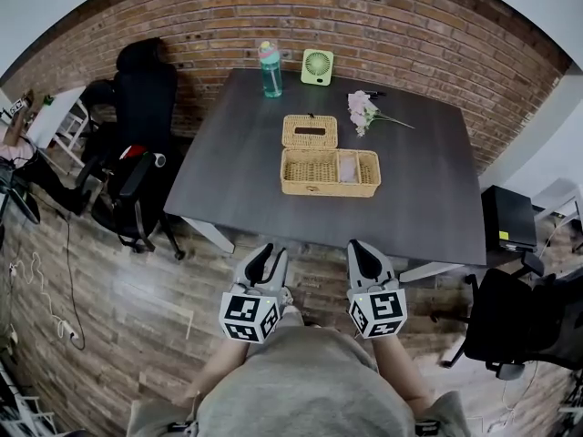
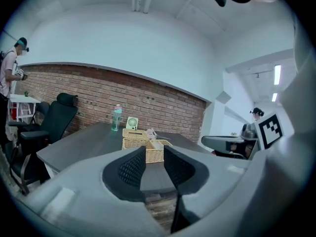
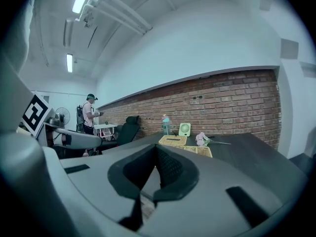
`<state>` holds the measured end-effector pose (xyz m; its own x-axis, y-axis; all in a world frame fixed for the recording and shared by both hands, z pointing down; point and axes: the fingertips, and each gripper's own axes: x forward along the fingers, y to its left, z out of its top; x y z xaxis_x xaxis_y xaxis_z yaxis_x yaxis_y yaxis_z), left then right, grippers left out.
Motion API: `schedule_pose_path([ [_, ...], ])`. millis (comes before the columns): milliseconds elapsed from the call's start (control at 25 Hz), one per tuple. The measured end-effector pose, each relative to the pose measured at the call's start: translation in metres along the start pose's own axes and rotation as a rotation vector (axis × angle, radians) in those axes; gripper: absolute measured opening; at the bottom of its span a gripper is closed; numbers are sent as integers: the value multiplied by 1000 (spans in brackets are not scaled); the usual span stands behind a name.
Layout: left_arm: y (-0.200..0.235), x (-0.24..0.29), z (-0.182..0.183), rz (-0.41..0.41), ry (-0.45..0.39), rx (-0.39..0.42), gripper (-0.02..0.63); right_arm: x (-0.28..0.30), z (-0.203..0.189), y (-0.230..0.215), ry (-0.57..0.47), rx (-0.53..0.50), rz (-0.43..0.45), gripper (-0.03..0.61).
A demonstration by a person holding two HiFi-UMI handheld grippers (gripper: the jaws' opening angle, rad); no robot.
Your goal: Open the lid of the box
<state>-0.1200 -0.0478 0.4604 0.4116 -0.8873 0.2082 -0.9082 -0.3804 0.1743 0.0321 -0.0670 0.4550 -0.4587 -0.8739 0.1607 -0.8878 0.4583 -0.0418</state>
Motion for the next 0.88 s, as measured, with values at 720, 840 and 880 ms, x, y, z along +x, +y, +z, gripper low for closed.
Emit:
schedule_pose_path([
  [720, -22, -16, -8, -16, 2, 1, 110, -28, -6, 6, -9, 5, -3, 0],
  [840, -22, -17, -8, -14, 2, 1, 110, -29, -5, 7, -11, 12, 4, 0],
  [880, -22, -18, -7, -13, 1, 2, 110, -29, -5, 7, -11, 11, 6, 0],
])
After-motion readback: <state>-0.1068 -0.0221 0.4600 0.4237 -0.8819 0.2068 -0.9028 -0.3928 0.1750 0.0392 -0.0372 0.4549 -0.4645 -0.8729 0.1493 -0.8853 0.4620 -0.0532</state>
